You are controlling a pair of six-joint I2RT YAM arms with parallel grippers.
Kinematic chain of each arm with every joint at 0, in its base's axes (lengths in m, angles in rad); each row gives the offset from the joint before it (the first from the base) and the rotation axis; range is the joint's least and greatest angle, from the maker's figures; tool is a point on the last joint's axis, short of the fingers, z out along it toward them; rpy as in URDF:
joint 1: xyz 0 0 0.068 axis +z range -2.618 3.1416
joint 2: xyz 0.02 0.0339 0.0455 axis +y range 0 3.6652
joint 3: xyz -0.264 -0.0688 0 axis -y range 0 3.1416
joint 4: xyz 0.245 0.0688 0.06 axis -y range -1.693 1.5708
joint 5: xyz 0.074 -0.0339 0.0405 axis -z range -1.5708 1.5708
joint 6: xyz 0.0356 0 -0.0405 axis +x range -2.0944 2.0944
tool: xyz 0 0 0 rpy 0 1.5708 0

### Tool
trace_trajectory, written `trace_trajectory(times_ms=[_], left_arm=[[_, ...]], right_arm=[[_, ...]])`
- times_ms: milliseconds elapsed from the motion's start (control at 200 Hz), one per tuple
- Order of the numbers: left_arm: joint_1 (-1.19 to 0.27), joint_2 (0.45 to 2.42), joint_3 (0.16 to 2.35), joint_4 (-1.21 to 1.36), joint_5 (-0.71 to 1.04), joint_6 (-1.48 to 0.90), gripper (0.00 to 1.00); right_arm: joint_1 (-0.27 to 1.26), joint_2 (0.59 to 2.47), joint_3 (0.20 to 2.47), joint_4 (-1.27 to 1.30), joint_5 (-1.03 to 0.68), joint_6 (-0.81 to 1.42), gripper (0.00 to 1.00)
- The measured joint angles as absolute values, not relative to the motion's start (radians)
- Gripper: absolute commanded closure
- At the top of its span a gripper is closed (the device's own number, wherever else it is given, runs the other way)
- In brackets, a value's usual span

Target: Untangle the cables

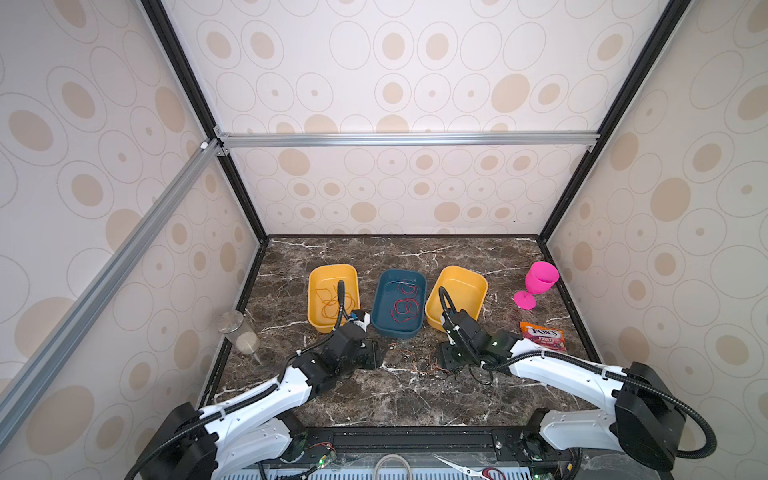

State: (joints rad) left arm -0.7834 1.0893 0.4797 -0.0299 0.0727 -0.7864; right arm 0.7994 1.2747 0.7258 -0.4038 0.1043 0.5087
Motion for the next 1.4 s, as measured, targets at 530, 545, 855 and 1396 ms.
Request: trace_trajectory(times_ms=[530, 545, 855, 1396], left_arm=[[-0.895, 1.452, 0.525, 0.223, -0.025, -0.822, 0.43], [-0.895, 1.458, 0.529, 0.224, -0.029, -0.822, 0.44], [-0.895, 1.553, 0.574, 0.267, -0.116, -0.799, 0.77], [-0.871, 1.392, 0.531, 0.197, -0.217, -0.784, 1.00]], right_arm=[[0.799, 1.247, 0.723, -0.408, 0.124, 0.508, 0.41], [0.799, 1.247, 0.723, -0.409, 0.126, 0.508, 0.41], [0.799, 1.220, 0.702, -0.435, 0.151, 0.507, 0.41], [0.799, 1.264, 0.656, -0.431, 0.176, 0.530, 0.35]])
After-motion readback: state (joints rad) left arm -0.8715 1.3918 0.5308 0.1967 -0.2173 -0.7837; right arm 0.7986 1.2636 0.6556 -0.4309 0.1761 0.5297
